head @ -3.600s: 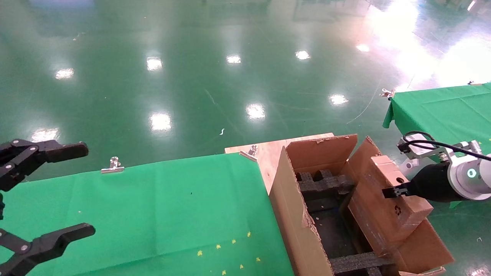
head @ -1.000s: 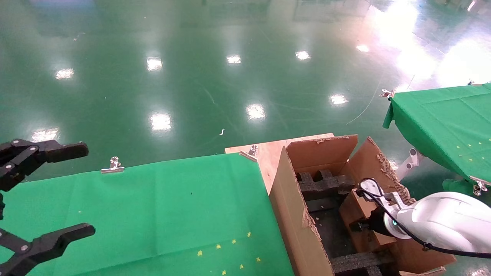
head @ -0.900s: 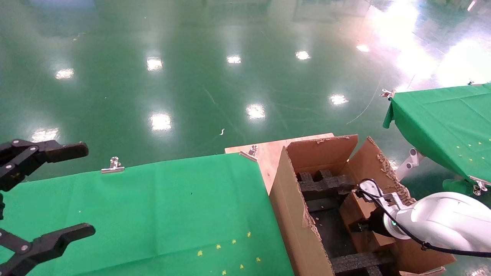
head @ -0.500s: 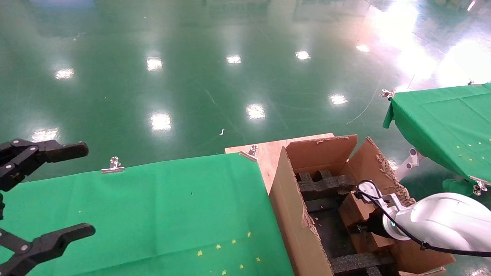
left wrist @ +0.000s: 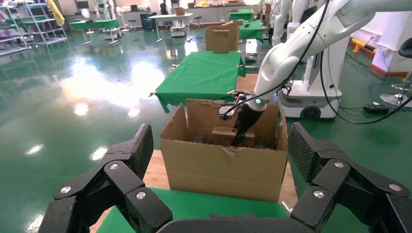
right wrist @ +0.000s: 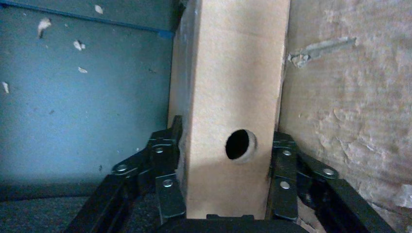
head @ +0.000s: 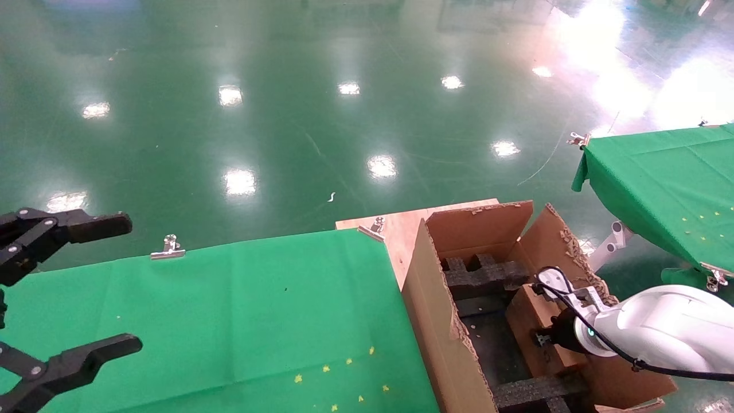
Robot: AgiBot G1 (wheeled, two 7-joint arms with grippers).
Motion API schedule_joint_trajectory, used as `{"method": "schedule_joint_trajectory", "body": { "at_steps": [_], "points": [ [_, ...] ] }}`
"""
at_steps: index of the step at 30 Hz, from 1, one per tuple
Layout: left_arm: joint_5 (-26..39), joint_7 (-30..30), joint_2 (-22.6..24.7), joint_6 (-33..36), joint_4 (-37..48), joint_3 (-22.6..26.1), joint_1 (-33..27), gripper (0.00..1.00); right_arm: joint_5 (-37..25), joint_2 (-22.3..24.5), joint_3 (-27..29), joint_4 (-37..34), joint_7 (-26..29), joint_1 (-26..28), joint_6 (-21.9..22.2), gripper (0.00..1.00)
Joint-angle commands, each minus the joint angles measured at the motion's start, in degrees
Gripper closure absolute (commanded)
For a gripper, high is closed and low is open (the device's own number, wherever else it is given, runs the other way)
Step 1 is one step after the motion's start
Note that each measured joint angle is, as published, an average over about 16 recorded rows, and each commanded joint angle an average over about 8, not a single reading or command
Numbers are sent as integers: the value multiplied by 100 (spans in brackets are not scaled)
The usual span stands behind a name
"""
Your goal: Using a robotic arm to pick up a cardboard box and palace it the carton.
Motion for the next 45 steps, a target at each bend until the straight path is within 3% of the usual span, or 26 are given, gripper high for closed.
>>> {"method": "schedule_joint_trajectory", "body": {
  "at_steps": [1, 16, 27, 31, 38, 45],
  "points": [
    [0, 0, 0, 0, 0, 0, 0, 0, -19, 10, 8, 15, 11, 21, -10, 0],
    [0, 0, 0, 0, 0, 0, 0, 0, -110, 205, 122, 306, 60, 259, -6, 0],
    [0, 0, 0, 0, 0, 1, 0, 0, -84, 687, 571, 1303, -325, 1297, 153, 0],
    [0, 0, 0, 0, 0, 1, 0, 0, 380, 775, 716, 1550, -862, 1780, 251, 0],
    [-1, 1, -1, -1, 1, 1, 0, 0, 1736, 816, 894, 1633, -2147, 2539, 163, 0],
    [-3, 1, -1, -2, 2, 0, 1, 0, 2206, 845, 983, 1654, -2422, 2781, 63, 0]
  ]
}}
